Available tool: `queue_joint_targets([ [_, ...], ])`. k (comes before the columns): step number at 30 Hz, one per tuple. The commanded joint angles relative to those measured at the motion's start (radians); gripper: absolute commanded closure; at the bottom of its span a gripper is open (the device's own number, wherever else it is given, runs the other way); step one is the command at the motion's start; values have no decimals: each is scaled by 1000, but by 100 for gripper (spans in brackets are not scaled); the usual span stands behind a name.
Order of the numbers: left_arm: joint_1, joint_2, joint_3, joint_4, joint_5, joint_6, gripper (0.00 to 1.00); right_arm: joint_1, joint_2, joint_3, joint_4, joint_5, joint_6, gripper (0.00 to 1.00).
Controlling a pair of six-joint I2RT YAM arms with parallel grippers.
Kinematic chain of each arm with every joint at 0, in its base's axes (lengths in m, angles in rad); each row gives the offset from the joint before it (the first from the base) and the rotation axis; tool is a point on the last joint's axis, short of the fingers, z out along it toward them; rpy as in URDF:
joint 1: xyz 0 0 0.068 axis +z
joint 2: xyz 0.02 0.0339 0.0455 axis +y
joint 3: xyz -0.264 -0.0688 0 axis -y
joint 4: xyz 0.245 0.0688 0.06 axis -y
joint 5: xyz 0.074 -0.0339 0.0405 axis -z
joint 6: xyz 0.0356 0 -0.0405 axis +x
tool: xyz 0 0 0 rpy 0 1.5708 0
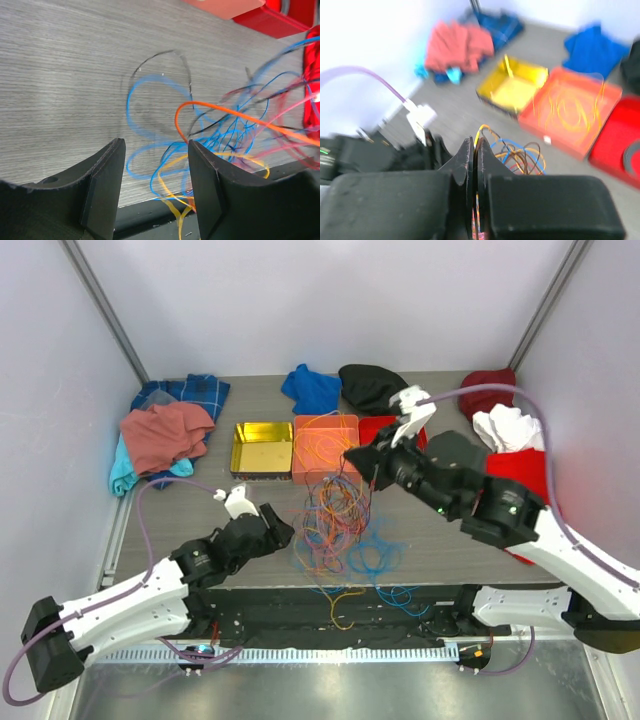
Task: Untangle the cables
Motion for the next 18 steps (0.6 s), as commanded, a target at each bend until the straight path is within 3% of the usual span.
queue_joint_targets([
  [1, 3, -47, 32, 9, -51, 21, 43, 8, 27, 210, -139, -8, -76, 99],
  [6, 3, -109, 32, -11, -85, 38, 43, 6, 47, 249, -179, -95, -67, 99],
  [9, 3, -142, 32, -19, -110, 53, 42, 8, 56, 117, -161, -138, -11, 99],
  [13, 3, -211, 29, -14, -113, 81, 42, 8, 84, -239, -23, -205, 100, 99],
  [18, 3, -237, 17, -22, -85, 93, 42, 32, 124, -426, 68, -158, 172, 99],
])
